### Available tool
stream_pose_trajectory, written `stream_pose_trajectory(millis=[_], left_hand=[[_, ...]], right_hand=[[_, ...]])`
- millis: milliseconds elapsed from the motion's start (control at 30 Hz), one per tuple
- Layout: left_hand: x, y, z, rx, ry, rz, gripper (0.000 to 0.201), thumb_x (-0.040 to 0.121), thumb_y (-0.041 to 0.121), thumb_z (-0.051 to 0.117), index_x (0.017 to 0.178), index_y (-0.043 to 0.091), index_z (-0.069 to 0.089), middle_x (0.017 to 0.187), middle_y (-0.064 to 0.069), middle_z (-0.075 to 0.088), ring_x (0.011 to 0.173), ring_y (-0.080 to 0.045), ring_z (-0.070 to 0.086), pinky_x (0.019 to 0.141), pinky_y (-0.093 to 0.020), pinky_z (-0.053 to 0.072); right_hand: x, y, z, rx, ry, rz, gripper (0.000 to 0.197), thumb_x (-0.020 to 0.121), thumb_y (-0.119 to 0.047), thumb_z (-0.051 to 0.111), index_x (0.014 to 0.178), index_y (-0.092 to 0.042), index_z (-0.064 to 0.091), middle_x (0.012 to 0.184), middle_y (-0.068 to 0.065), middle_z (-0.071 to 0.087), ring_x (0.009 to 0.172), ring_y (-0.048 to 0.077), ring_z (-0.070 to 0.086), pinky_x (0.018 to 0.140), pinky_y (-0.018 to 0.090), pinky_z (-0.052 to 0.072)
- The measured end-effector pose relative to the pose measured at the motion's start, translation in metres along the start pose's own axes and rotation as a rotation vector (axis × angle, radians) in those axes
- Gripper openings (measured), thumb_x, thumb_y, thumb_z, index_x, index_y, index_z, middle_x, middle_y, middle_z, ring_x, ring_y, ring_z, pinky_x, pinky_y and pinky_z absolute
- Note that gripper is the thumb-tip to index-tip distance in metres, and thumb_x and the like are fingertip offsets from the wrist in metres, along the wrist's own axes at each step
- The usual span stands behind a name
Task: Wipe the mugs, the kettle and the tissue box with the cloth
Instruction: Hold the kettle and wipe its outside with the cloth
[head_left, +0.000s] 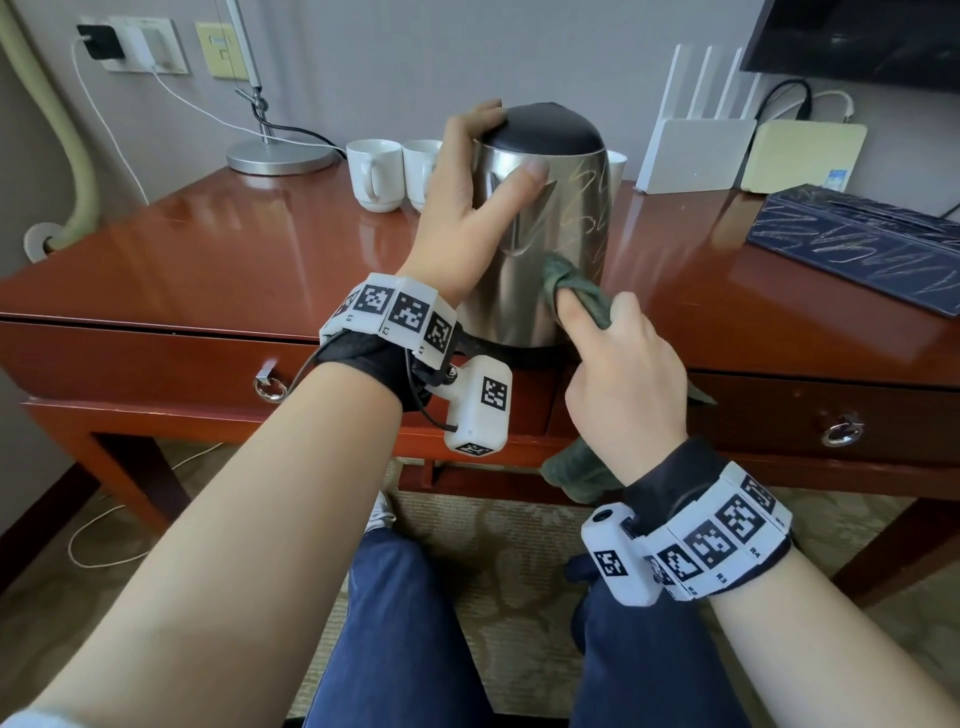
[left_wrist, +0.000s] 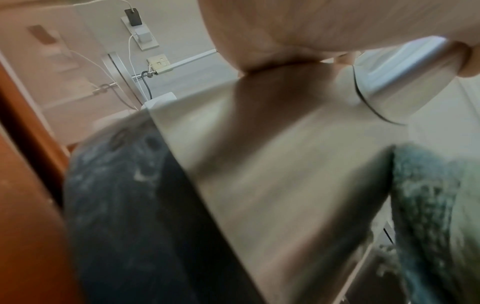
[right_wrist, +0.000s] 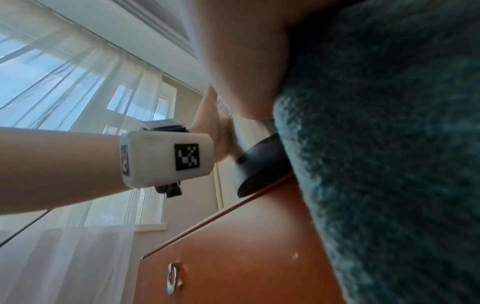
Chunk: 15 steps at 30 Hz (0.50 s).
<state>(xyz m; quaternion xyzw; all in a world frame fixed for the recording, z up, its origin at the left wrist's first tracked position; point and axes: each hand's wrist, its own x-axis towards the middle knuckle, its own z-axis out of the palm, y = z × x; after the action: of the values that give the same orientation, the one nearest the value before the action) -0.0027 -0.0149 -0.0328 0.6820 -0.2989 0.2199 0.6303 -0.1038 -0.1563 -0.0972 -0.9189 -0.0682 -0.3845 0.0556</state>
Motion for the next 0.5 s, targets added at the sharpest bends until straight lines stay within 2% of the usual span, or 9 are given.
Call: stream_pose_trajectory(millis=[167,267,433,500], left_hand=[[0.001,0.000,0.000,-0.003,-0.005,-0.003,0.053,0.081,0.048,0.055,0.124,0.021,0.040,0.133,0.008,0.043,0.116,0.025,0.036,0.101,-0.005,0.028],[0.000,0.000,0.001,-0.011,0.009,0.006,0.053,0.081,0.047,0.055,0.124,0.020,0.041,0.135,0.003,0.044,0.118,0.022,0.037,0.102,-0.006,0.028],[0.000,0.000,0.002,-0.031,0.009,0.008,0.051,0.080,0.046,0.056,0.122,0.021,0.041,0.135,0.001,0.044,0.116,0.023,0.039,0.102,-0.007,0.030],[0.000,0.000,0.002,-0.037,0.013,0.007,0.051,0.080,0.046,0.057,0.122,0.022,0.042,0.135,0.001,0.044,0.118,0.020,0.039,0.103,-0.008,0.030]], right_hand=[[-0.012,-0.006,0.008,-0.007,-0.066,-0.047,0.064,0.063,0.010,0.063,0.122,-0.015,0.061,0.077,0.012,0.041,0.056,0.029,0.043,0.050,0.028,0.027],[0.000,-0.005,0.004,-0.001,-0.019,-0.052,0.064,0.064,0.009,0.060,0.124,-0.014,0.060,0.078,0.013,0.042,0.057,0.031,0.044,0.050,0.029,0.029],[0.012,0.003,-0.001,0.067,0.038,0.050,0.064,0.067,0.010,0.057,0.127,-0.013,0.053,0.082,0.009,0.034,0.060,0.023,0.034,0.046,0.029,0.035],[0.005,0.004,0.003,0.085,0.020,0.073,0.065,0.067,0.011,0.057,0.127,-0.012,0.053,0.082,0.006,0.030,0.060,0.021,0.032,0.047,0.028,0.032]])
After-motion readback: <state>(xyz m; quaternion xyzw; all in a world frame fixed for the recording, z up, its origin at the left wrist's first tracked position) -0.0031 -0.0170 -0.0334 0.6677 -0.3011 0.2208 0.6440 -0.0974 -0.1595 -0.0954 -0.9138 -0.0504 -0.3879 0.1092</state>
